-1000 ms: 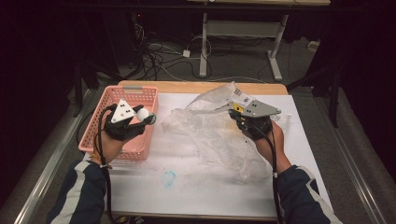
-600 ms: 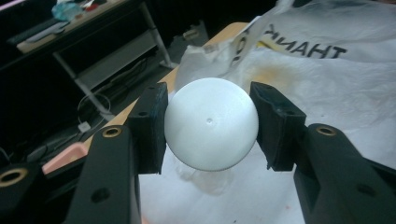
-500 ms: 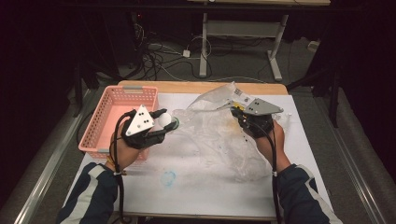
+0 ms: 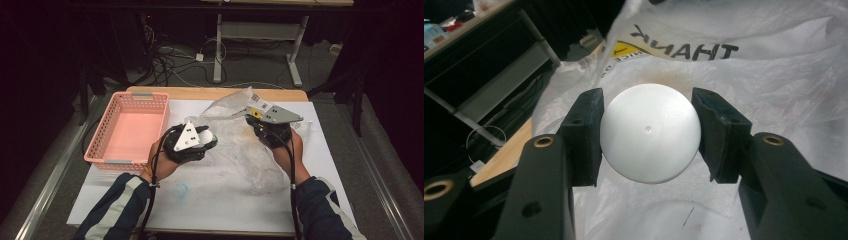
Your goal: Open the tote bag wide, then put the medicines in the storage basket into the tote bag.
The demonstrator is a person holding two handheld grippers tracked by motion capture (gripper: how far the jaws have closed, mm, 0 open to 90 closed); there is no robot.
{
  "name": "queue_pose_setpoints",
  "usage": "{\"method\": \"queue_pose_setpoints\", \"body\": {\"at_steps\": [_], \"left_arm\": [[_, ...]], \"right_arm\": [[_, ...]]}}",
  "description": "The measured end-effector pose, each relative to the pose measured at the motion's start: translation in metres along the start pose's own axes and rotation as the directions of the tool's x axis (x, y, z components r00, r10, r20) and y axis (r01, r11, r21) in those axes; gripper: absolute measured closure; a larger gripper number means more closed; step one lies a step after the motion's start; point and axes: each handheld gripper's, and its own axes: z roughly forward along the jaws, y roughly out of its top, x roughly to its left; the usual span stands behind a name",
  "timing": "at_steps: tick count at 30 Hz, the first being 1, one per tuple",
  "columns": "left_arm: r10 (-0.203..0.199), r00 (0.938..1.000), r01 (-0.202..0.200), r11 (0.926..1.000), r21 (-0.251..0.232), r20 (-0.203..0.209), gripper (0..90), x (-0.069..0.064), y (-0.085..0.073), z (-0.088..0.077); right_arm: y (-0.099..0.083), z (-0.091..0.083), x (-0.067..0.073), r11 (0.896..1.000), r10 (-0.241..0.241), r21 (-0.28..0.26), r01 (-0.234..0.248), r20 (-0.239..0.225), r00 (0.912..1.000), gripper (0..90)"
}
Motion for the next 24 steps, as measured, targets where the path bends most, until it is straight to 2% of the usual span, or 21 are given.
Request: {"method": "queue_pose_setpoints", "body": {"at_steps": [6,8,10,13,17,20,22,24], "left_arm": [[0.04,0.999,-0.04,0.9985,0.038,0.018,48.2,-0.012,0.0,0.033],[0.028,0.9992,-0.03,0.9986,0.045,0.027,48.2,-0.014,-0.001,0.044],[0.041,0.9988,-0.042,0.9971,0.064,0.028,48.2,-0.016,-0.002,0.055],[0.015,0.9987,-0.019,0.9965,0.081,0.05,48.2,-0.019,-0.005,0.072],[0.044,0.9974,-0.051,0.9916,0.119,0.057,48.1,-0.028,-0.005,0.097],[0.01,0.9983,-0.017,0.9923,0.122,0.058,48.1,-0.027,-0.006,0.114],[0.009,0.9987,-0.017,0.9894,0.145,0.051,48.1,-0.027,-0.007,0.127],[-0.017,0.9982,0.009,0.9915,0.13,0.058,48.0,-0.025,-0.008,0.132]], "right_arm": [[0.0,0.0,0.002,1.0,-0.003,0.005,0.003,-0.002,1.0,90.0],[0.0,0.0,0.002,1.0,0.0,0.006,0.0,-0.007,1.0,90.0],[0.0,0.0,0.002,1.0,0.001,0.004,-0.001,-0.01,0.9999,90.0],[0.0,0.0,0.003,1.0,-0.002,0.007,0.002,-0.015,0.9999,90.0],[0.0,0.002,0.007,1.0,-0.009,0.017,0.009,-0.028,0.9996,90.0],[-0.002,0.003,0.009,1.0,-0.012,0.026,0.013,-0.033,0.9994,90.0],[-0.003,0.003,0.009,1.0,-0.009,0.027,0.01,-0.038,0.9993,90.0],[-0.003,0.003,0.009,1.0,-0.011,0.029,0.012,-0.036,0.9993,90.0]]}}
